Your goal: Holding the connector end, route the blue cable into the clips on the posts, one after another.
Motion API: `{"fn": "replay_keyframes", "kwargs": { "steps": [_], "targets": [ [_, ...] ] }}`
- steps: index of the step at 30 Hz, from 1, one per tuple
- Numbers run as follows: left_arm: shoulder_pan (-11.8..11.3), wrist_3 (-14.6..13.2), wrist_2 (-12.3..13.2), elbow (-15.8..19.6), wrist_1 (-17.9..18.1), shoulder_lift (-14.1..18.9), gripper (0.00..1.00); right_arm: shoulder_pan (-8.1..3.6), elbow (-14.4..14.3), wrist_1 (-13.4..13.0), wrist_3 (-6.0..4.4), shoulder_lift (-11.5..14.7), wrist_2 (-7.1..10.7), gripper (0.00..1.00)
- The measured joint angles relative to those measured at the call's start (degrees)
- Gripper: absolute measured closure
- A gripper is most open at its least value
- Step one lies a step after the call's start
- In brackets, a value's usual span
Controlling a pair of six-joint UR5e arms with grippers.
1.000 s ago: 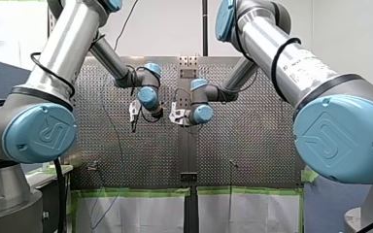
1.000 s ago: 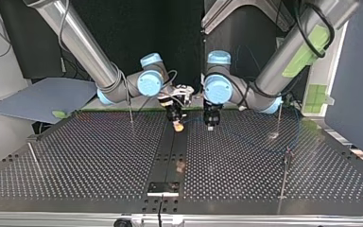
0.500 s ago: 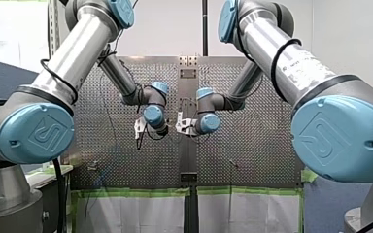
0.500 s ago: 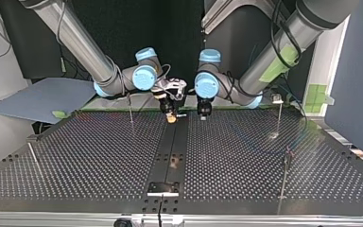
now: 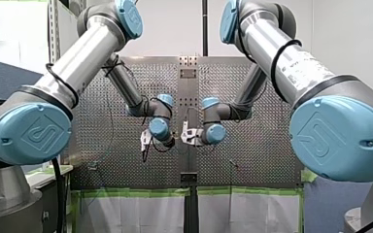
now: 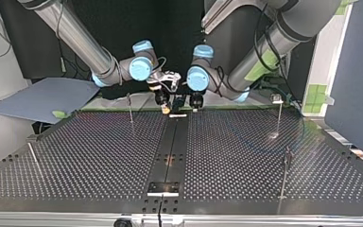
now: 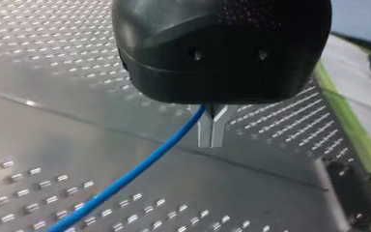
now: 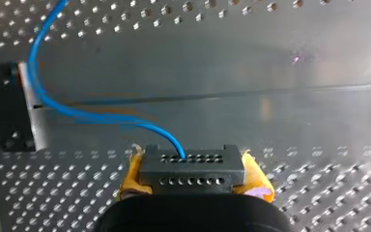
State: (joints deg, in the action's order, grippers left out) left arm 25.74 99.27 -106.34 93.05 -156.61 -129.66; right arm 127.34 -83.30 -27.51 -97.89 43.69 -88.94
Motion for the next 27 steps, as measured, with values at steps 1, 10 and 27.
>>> {"fn": "replay_keyframes", "kwargs": {
  "steps": [1, 10, 27],
  "targets": [
    [0.30, 0.08, -0.05, 0.00, 0.38, -0.45, 1.00, -0.13, -0.53, -0.37, 0.06, -0.01, 0.00, 1.00],
    [3.78, 0.82, -3.73, 0.00, 4.36, -3.47, 1.00, -1.30, -4.51, -2.88, -0.04, -0.10, -0.71, 1.00],
    [7.42, 1.53, -4.38, 0.01, 10.05, -10.55, 1.00, -2.96, -8.76, -6.07, 1.10, -2.84, -3.05, 1.00]
  ]
}}
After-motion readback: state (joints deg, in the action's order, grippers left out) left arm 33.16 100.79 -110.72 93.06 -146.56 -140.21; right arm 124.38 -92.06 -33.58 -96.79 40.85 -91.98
